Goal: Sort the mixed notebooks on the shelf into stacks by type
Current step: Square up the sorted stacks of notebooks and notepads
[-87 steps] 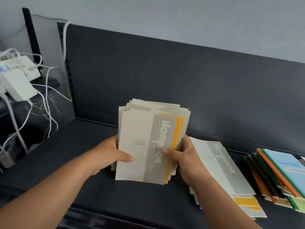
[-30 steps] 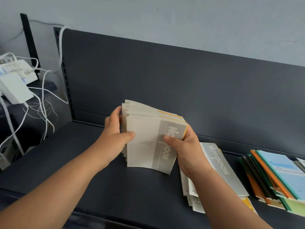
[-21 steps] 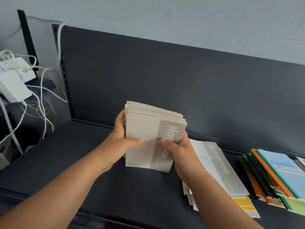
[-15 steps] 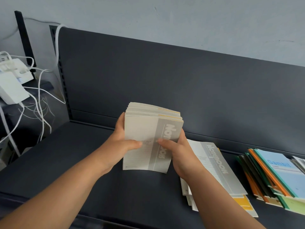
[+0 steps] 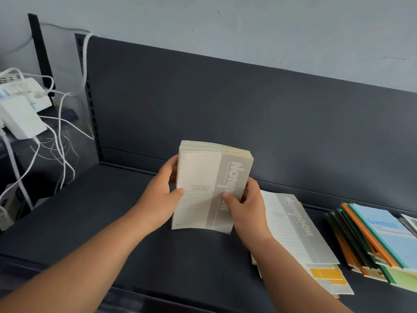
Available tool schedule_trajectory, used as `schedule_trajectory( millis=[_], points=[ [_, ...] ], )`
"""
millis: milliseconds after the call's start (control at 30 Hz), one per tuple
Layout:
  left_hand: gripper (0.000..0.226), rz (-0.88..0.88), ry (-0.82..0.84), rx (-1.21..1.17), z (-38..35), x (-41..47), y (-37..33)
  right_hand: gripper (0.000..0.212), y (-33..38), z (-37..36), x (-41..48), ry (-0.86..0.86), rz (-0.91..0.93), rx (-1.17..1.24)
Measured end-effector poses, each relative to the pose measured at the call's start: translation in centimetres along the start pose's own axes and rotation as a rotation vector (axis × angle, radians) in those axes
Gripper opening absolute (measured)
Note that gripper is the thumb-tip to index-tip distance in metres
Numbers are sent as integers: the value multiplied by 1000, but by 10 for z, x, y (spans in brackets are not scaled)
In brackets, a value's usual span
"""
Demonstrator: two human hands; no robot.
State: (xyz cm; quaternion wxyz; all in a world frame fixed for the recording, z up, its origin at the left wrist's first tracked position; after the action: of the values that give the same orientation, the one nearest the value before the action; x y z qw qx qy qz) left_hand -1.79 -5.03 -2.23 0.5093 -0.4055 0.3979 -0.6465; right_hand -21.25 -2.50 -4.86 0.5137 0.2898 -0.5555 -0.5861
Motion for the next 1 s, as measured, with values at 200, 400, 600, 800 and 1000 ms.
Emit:
schedule_trajectory(
  millis=[200, 400, 600, 800, 1000],
  points=[
    [69, 34, -104, -55, 7, 3, 3, 74, 8, -2, -2, -30, -48, -54],
    [61, 166, -114, 54, 2, 14, 19, 56, -8, -11, 6, 7, -149, -226],
    [40, 247, -39, 210, -13, 30, 36, 33, -28, -22, 12, 99, -238, -342],
    [42, 287, 46, 243, -17, 35, 48, 34, -32, -28, 9, 171, -296, -416],
    [46, 255, 84, 238, -16, 33, 47, 38, -26, -27, 8, 222, -305, -472]
  ],
)
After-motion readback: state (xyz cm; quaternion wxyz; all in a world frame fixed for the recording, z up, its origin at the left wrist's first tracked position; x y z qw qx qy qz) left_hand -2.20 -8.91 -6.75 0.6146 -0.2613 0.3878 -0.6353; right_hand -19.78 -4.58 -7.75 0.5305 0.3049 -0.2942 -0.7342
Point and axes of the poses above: each hand's wrist, its own x-axis towards the middle knuckle, its own z-axis out of the back of the hand, y = z × x, the point moved 3 cm from there along x, towards the middle knuckle, and after that the axes turned 4 degrees about z, right-handed, at the moved point
